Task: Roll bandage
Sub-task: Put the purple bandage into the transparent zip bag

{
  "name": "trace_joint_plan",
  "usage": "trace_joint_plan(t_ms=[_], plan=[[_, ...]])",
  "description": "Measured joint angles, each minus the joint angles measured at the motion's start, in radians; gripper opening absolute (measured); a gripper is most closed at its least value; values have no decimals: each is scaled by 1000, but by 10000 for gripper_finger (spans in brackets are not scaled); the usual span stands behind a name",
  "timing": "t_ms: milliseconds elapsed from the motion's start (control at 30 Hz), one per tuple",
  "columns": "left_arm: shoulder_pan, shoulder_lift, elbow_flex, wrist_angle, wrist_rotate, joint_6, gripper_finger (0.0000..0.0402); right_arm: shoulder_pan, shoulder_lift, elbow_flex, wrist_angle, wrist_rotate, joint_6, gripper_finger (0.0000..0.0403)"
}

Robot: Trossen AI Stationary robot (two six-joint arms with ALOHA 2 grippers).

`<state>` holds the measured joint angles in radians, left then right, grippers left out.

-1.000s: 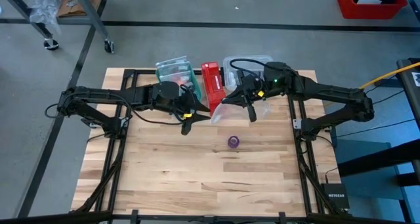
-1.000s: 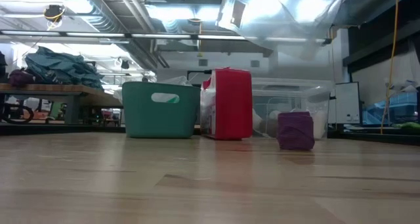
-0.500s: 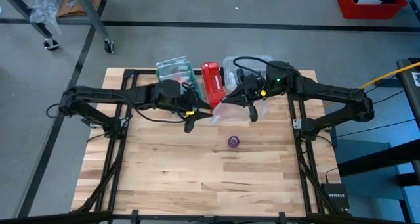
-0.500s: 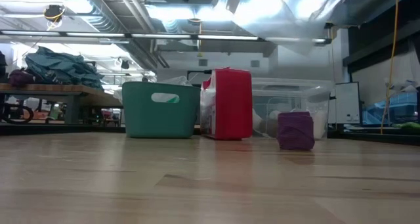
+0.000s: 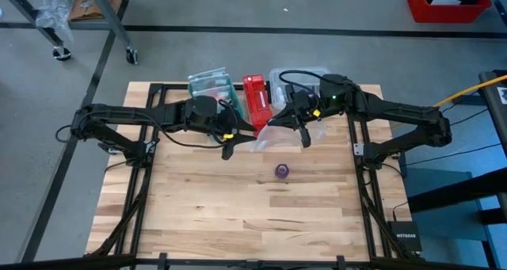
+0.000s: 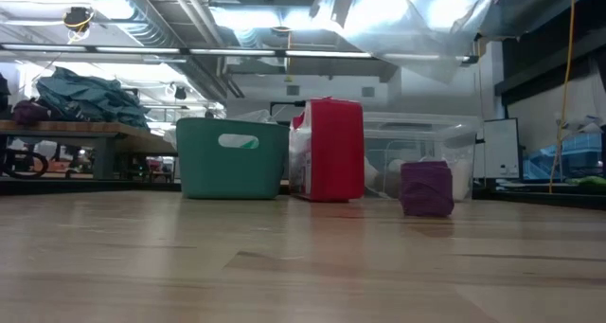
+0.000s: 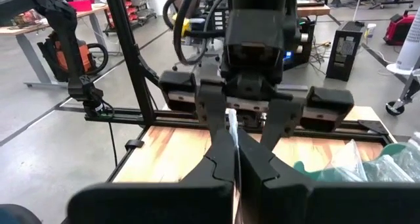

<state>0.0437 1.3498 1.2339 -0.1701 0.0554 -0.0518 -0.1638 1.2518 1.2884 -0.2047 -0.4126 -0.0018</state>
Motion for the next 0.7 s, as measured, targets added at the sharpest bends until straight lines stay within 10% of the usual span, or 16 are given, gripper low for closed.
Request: trace_joint_plan(t_ms=[700], plan=[[5, 5, 0, -7, 0, 0, 129, 0, 0, 0, 29, -37, 0, 1]])
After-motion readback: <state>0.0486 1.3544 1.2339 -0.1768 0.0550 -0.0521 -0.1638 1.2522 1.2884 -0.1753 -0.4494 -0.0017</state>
